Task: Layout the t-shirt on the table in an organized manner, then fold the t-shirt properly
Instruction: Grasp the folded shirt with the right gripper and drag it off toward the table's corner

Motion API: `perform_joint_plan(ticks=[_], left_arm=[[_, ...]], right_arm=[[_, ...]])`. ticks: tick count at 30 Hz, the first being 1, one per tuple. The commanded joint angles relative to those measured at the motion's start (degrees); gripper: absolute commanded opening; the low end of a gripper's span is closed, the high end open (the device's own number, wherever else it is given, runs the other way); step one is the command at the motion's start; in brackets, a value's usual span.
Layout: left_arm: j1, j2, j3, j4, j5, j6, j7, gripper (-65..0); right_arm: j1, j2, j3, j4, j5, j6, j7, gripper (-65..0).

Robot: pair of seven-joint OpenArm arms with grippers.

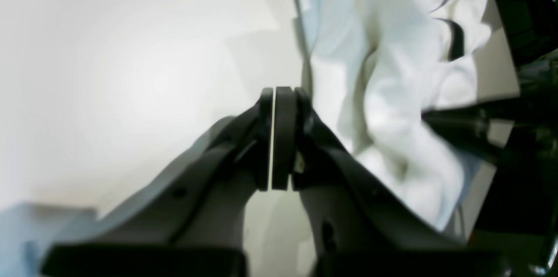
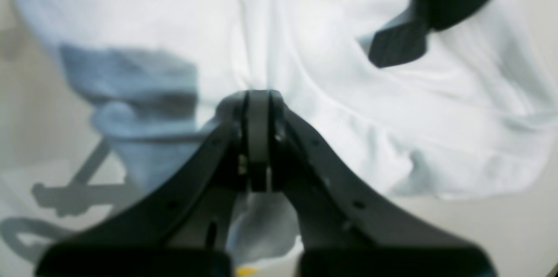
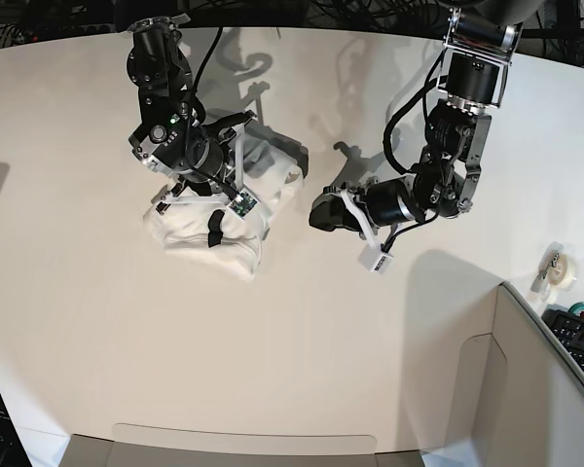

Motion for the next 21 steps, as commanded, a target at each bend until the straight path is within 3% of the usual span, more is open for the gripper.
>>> perform_joint_plan(ticks=[1,9,21], left_arm=[[-1.3,-0.2,-0.2,1.1,-1.1,-0.6,-1.1,-64.9],[3.4,-0.3,-0.2,4.4,-1.1,-0.5,-1.0,-64.9],[8.6,-0.4,-0.2,10.4,-1.1,-0.4,-1.0,-64.9]], right_arm=[[0.9,0.7,-0.1,-0.4,0.3,-0.1,1.5,-65.0],[1.0,7.0,0.0,-3.4,0.6,0.2,3.3,-65.0],[-0.8,27.3,-0.5,-3.4,0.6,0.3,3.3,-65.0]])
